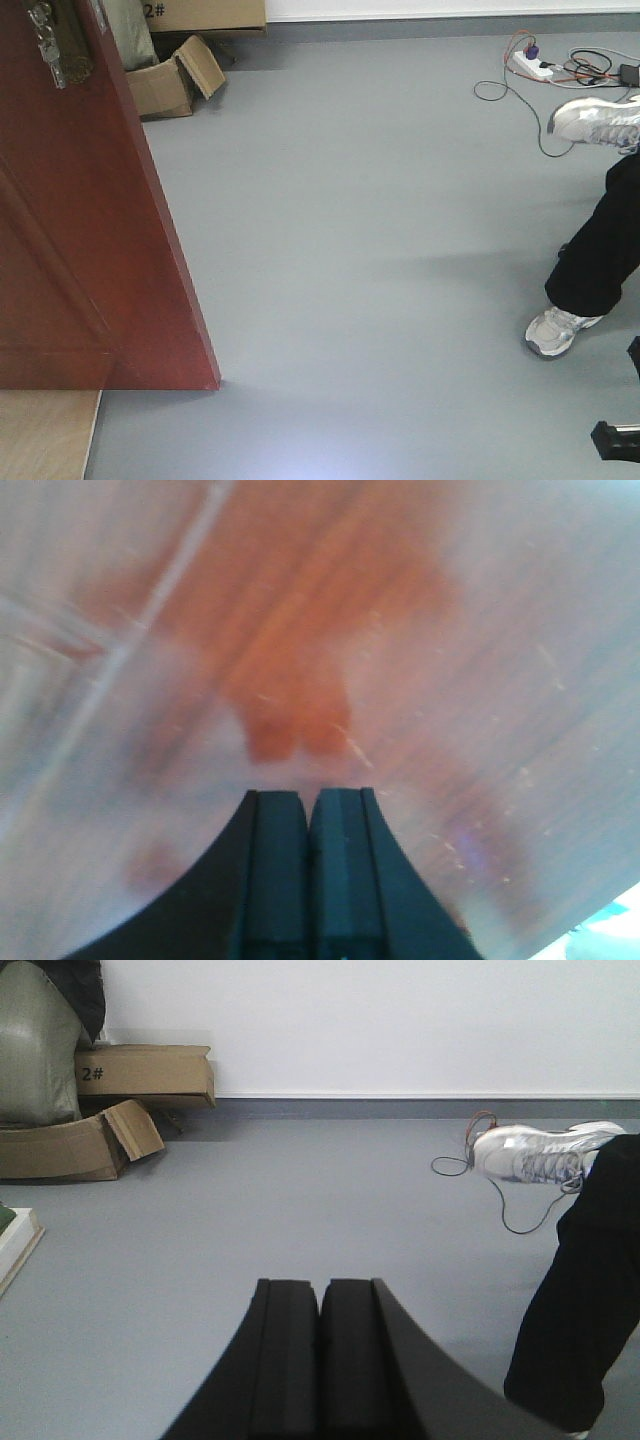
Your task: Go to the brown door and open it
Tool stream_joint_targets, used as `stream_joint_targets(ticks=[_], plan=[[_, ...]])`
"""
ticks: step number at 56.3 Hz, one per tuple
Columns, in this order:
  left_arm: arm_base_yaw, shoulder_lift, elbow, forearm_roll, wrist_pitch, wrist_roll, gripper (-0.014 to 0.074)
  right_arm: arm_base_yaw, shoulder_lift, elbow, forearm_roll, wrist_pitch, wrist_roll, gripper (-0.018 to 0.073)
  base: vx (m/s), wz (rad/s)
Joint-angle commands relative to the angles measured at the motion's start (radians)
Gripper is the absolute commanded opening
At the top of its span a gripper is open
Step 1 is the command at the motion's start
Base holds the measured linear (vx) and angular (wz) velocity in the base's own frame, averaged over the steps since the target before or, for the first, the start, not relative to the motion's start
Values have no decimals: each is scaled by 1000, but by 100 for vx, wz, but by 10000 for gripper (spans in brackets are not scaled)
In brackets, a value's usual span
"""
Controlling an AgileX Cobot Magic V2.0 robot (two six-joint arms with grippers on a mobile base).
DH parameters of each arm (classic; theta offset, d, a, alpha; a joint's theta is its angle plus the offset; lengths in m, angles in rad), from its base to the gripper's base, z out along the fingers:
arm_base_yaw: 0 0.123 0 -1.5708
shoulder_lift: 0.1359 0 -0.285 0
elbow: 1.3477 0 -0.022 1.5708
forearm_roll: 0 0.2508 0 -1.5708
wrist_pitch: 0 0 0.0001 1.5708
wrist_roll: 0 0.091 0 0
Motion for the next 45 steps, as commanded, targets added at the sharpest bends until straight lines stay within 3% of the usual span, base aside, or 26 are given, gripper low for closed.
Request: stream_joint_targets(ticks=[1, 45], plan=[[-4, -44, -33, -51, -45, -1, -3, -2, -12, 4, -7, -82, -6, 0, 9, 4], [-4, -44, -33, -51, -45, -1, -3, -2, -12, 4, -7, -82, -6, 0, 3, 2]])
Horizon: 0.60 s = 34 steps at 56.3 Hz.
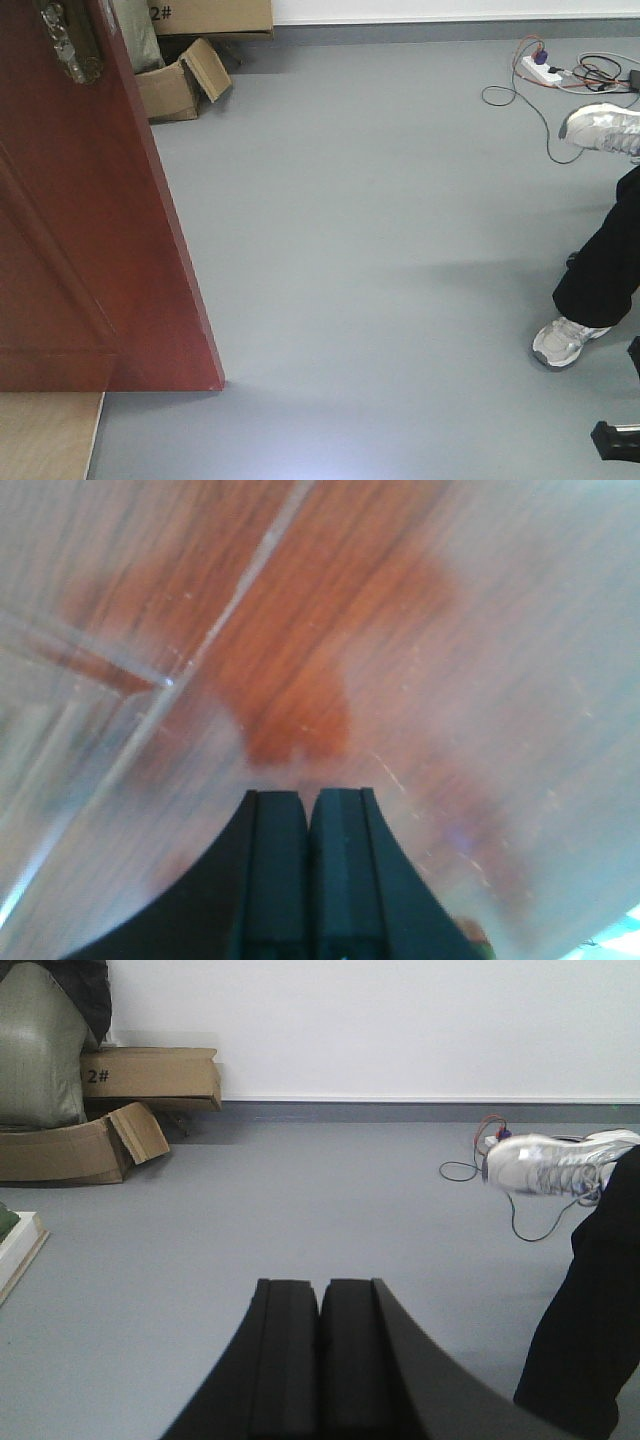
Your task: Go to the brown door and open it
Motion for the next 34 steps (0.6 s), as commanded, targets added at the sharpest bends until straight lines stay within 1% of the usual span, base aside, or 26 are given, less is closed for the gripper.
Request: stream_joint_targets(ticks=[1, 10, 13, 16, 19, 23, 27, 30, 34], plan=[[-4, -44, -33, -51, -45, -1, -3, -2, -12, 4, -7, -82, -6, 0, 0, 0], [-4, -39, -33, -49, -46, -1, -3, -2, -12, 4, -7, -82, -6, 0, 0, 0], [-5, -34, -32, -31, -45, -1, -3, -2, -12, 4, -7, -82, -6, 0, 0, 0], [-15, -46, -31, 15, -42, -1, -3, -2, -12, 4, -7, -82, -6, 0, 0, 0], [-21, -64, -31, 76, -41, -1, -3, -2, -12, 4, -7, -82, -6, 0, 0, 0], [-33, -100, -28, 190, -38, -1, -3, -2, -12, 4, -7, -82, -6, 0, 0, 0], [-45, -156, 12, 266, -50, -1, -3, -2, -12, 4, -7, -82, -6, 0, 0, 0], [-56, -208, 72, 299, -64, -1, -3, -2, -12, 4, -7, -82, -6, 0, 0, 0], [-64, -290, 187, 317, -112, -1, -3, -2, -12, 4, -7, -82, -6, 0, 0, 0]])
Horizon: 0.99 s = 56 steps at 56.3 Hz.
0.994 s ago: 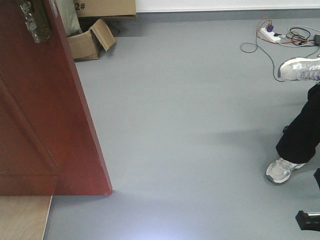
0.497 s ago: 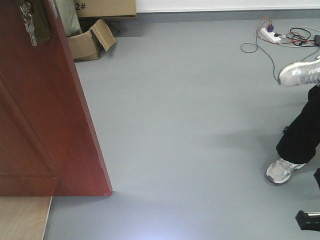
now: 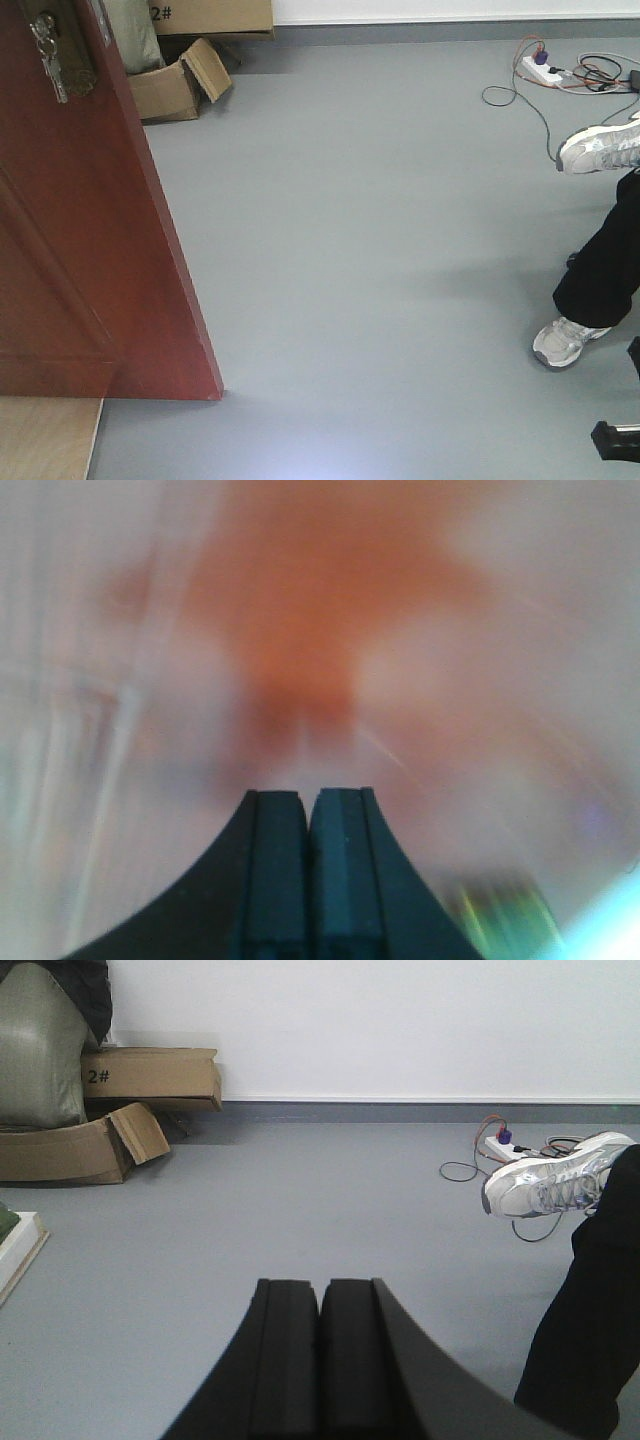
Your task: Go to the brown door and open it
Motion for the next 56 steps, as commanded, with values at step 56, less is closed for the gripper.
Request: stream_joint_targets(ticks=[56], plan=[[-286, -1325, 1573, 736, -623, -510, -3, -2, -12, 4, -7, -82, -6, 0, 0, 0]])
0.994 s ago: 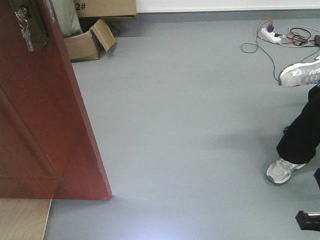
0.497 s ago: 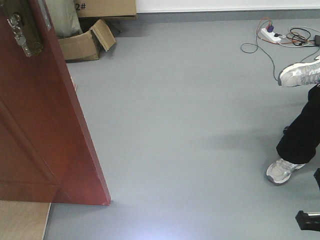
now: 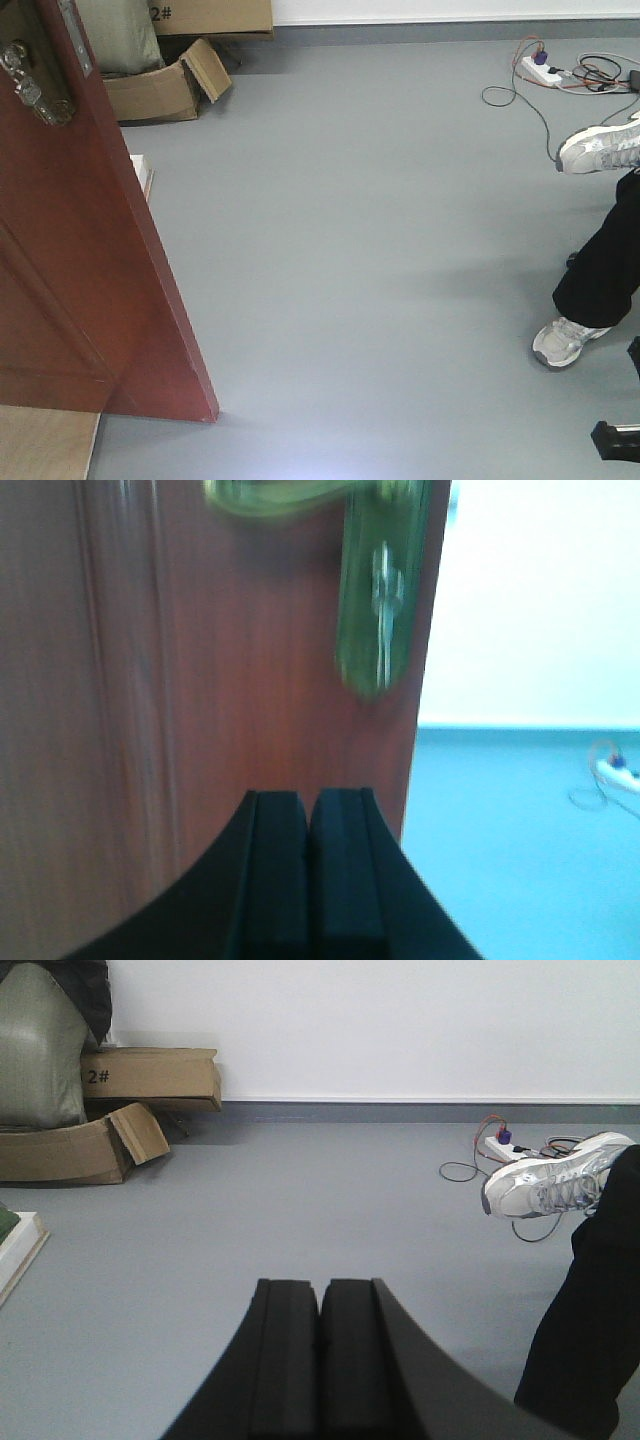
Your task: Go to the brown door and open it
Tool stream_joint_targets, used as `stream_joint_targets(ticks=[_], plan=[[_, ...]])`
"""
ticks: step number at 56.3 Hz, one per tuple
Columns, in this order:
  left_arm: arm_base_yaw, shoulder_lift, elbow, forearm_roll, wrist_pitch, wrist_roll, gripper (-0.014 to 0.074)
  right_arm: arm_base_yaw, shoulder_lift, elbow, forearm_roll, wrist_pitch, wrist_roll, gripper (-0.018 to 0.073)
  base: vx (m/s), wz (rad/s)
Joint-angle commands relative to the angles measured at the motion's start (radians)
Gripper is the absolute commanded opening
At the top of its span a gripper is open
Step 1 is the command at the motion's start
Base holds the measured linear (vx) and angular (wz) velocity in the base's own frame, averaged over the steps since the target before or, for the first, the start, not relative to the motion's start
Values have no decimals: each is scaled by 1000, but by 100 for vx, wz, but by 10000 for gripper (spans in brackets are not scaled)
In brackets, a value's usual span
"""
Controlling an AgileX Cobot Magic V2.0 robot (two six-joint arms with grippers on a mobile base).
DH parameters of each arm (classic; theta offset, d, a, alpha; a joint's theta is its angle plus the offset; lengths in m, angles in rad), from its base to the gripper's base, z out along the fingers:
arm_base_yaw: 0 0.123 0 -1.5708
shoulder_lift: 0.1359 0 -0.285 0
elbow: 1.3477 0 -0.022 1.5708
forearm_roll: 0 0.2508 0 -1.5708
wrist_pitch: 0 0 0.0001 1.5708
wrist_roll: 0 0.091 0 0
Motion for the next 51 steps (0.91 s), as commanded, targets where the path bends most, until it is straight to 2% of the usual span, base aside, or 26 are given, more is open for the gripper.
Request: stream_joint_targets(ticks=[1, 3, 7, 14, 51], plan=[[-6, -41, 79, -65, -139, -14, -3, -2, -12, 4, -7, -82, -6, 0, 0, 0], [-6, -70, 118, -75, -165, -14, -3, -2, -12, 4, -7, -82, -6, 0, 0, 0], [-6, -142, 107, -56, -69, -9, -3, -2, -12, 4, -7, -82, -6, 0, 0, 0], [-2, -146, 111, 16, -104, -9, -3, -2, -13, 4, -7, -81, -6, 0, 0, 0], [-2, -150, 111, 14, -104, -9, -3, -2, -13, 4, -7, -82, -6, 0, 0, 0]])
